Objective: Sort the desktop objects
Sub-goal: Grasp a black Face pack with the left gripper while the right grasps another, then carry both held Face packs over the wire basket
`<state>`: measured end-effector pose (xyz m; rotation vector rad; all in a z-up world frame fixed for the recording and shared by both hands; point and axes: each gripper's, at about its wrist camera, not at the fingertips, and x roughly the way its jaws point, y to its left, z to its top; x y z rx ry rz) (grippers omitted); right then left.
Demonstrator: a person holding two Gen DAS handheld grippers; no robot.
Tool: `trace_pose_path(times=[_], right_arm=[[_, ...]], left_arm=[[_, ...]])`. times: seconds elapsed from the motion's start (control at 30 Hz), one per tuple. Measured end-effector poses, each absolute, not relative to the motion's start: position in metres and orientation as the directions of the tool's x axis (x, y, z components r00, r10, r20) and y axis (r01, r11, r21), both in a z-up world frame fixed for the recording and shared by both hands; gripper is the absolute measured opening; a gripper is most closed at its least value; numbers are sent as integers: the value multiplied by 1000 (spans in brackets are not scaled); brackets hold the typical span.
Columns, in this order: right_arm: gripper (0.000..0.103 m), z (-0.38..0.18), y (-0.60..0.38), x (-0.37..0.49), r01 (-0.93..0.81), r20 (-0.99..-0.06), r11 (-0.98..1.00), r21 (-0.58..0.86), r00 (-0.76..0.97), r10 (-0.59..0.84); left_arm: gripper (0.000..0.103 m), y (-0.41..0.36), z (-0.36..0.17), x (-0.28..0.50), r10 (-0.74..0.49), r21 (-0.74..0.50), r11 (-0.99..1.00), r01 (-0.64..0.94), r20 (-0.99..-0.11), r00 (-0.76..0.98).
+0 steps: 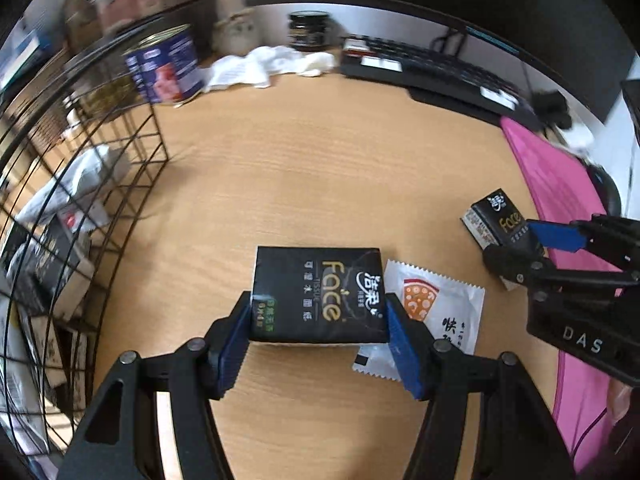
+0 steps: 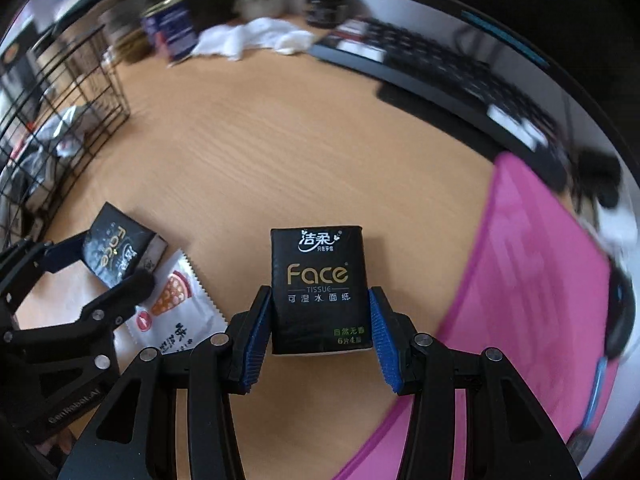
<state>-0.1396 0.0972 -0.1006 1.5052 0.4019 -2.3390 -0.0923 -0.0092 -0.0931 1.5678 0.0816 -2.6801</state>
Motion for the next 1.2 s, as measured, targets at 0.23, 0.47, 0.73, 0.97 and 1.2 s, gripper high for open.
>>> trace_pose_path(times=[0.23, 0.47, 0.73, 0.97, 1.2], right_arm=[[47, -91, 99, -112, 346, -879, -937, -49, -461, -125], [47, -75, 88, -103, 356, -855, -934, -35, -495, -157], [47, -41, 85, -92, 362, -806, -929, -76, -571, -156], [47, -2, 63, -76, 414, -767, -904, -109, -613, -188], [47, 37, -27, -63, 589, -729, -802, -97, -591, -346]], left_arm=[[69, -8, -88, -93, -7, 17, -1000, -15, -873, -487], [68, -7, -71, -86, -14, 28, -999, -19, -857, -516], [68, -15, -22, -66, -13, 15, -1000, 2, -789, -615], [68, -46, 36, -47, -34, -18, -998, 66, -703, -710], [68, -125, 66, -20, -175, -20, -968, 249, -657, -734]])
